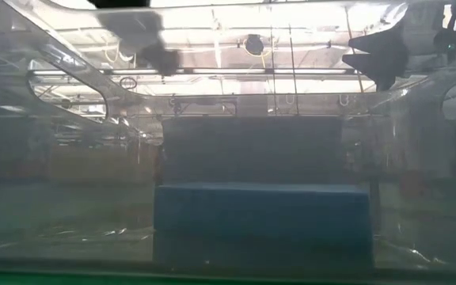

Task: Sort & place blocks by color
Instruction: Put the bottom red wooden block into the blue bin

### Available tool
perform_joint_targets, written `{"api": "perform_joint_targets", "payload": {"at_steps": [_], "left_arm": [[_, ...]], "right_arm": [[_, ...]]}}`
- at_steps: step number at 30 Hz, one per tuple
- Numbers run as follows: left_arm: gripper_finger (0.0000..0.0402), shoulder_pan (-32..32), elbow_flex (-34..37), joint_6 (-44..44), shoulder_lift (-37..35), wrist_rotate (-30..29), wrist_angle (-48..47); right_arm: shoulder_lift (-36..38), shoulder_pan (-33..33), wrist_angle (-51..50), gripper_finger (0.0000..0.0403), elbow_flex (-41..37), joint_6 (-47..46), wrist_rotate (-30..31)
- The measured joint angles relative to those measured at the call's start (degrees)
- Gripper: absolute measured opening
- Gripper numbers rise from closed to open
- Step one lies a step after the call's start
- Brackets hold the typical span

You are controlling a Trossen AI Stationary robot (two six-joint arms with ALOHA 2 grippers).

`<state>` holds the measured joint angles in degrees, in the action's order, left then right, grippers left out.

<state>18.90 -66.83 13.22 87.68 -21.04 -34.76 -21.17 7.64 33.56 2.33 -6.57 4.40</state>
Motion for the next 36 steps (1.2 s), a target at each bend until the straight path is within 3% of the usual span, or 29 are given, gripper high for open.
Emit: {"api": "perform_joint_targets", "payload": {"at_steps": [4,10,25,31,36], "left_arm": [[0.0133,-5.72,-0.01,-6.60,1.66,0.79,9.80],[0.0133,-10.42,0.00,-8.22,5.03,8.01,18.20],[0.0134,-12.57,0.00,-0.22,12.63,16.98,21.33],[0.0172,-12.44,0.00,0.37,12.54,17.15,21.30],[0.0173,-12.51,0.00,6.66,12.54,16.64,20.98]], "right_arm": [[0.00,-0.02,0.00,0.0210,-0.01,-0.02,0.00],[0.00,-0.02,0.00,0.0210,0.00,-0.02,0.00],[0.00,0.00,0.02,0.0210,-0.02,-0.02,-0.02],[-0.01,-0.01,0.01,0.0210,-0.02,-0.02,0.00],[0.00,-0.02,0.00,0.0210,0.00,-0.02,0.00]]}}
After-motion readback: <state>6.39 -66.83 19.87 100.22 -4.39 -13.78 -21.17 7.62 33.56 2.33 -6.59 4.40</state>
